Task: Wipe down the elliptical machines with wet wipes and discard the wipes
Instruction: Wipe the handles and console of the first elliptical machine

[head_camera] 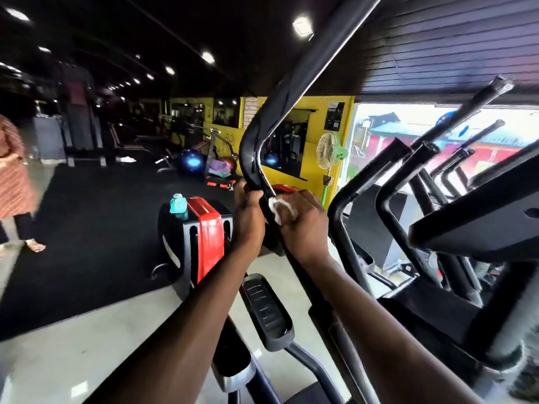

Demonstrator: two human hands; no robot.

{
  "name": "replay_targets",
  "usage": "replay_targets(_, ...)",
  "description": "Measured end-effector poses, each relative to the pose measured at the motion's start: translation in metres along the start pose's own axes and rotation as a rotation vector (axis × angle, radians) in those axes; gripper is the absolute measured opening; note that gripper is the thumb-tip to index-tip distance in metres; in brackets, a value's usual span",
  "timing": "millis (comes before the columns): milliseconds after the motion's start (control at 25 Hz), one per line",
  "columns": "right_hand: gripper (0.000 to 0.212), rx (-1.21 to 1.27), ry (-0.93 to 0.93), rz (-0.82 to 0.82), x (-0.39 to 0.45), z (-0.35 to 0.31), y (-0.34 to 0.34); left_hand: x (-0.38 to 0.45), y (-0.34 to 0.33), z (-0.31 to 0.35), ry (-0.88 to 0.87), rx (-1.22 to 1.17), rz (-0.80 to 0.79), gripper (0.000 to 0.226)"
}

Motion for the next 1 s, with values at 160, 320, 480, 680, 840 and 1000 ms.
replay_targets(160, 0.026, 0.092, 0.115, -0.031, 0.018, 0.002, -0.017, -0.008, -0.011, 0.019, -0.150, -0.013, 0.074, 0.058)
replay_targets(320, 0.033, 0.273, 0.179, -0.012, 0.024, 0.022, -0.013, -0.005, -0.013, 0.026, -0.199, -0.035, 0.161, 0.058)
replay_targets(480, 0.033, 0.266, 0.204, -0.039, 0.029, 0.006, -0.020, -0.015, -0.014, 0.029, -0.205, 0.033, 0.213, 0.049)
replay_targets(680, 0.032, 0.322, 0.083, -0.079, 0.054, 0.017, -0.021, -0.005, -0.013, 0.043, -0.185, 0.102, 0.205, 0.060)
replay_targets(840, 0.035, 0.264, 0.262, -0.088, 0.045, 0.008, -0.024, 0.001, -0.010, 0.055, -0.202, 0.066, 0.190, 0.056)
replay_targets(1000, 0.032, 0.296, 0.092, -0.049, 0.068, 0.009, -0.019, 0.006, -0.010, 0.064, -0.160, 0.081, 0.170, 0.047)
Point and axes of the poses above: each hand's wrist, its own x-axis towards the middle knuckle, its own y-axis out of the back of the hand, z = x × y, the point moved 4 cm from there along x, towards the middle knuckle, and after that the axes turned 8 degrees about y, right-handed, at the moved point
